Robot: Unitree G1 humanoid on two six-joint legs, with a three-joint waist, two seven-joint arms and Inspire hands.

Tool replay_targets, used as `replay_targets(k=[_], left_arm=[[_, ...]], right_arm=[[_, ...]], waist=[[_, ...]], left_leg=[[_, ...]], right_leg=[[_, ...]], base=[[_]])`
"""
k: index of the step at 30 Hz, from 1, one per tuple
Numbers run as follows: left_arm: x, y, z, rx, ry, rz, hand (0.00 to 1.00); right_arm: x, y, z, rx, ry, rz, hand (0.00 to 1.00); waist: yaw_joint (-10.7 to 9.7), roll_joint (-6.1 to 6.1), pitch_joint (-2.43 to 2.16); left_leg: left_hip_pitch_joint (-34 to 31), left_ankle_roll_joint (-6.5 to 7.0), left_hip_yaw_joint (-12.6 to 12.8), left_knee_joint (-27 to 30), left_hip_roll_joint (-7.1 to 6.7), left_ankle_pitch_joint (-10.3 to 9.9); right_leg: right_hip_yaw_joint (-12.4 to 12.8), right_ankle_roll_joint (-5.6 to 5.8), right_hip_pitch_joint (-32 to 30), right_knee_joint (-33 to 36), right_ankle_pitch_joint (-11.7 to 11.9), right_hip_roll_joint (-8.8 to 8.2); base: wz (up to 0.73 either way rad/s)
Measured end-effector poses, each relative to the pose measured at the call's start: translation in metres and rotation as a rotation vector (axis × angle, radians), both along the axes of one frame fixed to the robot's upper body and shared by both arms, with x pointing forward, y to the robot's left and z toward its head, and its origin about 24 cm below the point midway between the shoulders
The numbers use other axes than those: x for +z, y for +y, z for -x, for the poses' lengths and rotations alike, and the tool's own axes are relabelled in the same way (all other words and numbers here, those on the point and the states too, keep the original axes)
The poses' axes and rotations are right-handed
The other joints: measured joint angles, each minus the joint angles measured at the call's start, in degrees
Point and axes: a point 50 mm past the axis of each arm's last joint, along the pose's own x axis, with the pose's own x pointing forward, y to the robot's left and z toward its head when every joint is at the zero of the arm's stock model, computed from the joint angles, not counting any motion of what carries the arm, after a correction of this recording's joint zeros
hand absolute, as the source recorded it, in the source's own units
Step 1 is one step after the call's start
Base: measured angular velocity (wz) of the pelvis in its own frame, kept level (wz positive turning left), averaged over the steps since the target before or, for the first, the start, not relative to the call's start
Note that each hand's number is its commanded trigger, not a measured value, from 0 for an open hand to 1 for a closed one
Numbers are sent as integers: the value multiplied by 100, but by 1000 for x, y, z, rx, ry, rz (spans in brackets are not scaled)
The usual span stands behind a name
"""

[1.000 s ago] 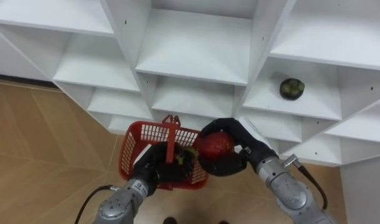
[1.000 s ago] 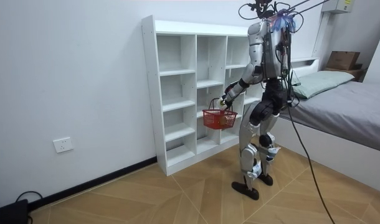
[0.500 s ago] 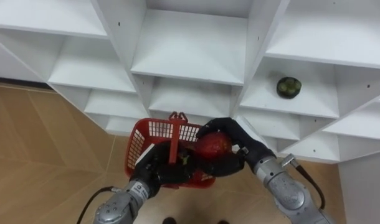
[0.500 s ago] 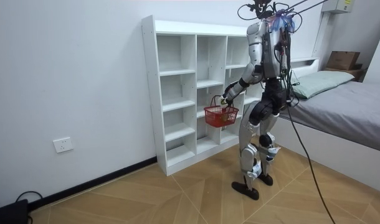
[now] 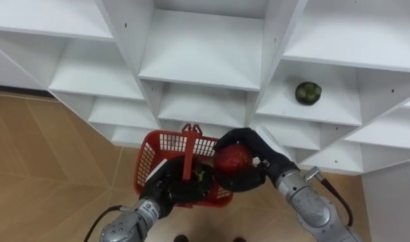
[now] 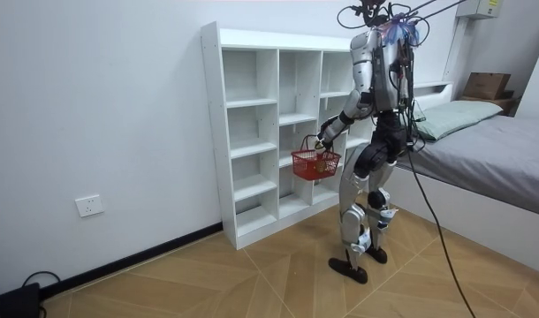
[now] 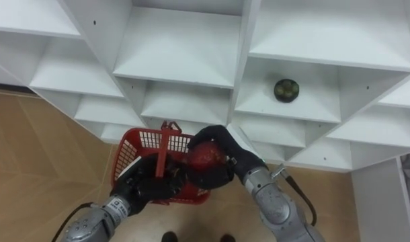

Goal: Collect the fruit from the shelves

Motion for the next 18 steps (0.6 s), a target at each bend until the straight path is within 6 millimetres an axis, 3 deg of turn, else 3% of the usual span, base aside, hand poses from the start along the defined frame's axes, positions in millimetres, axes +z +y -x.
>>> replay_targets(k=[18], left_arm=[[5, -1, -2, -10, -8, 35, 100]], right_arm=[[2, -3, -1, -16, 3, -37, 100]], waist=[[-25, -27, 17]], left_leg=[[-39, -7, 7, 34, 11, -7]], right_leg=[[-18, -4, -15, -5, -1, -1]], base=[[0]])
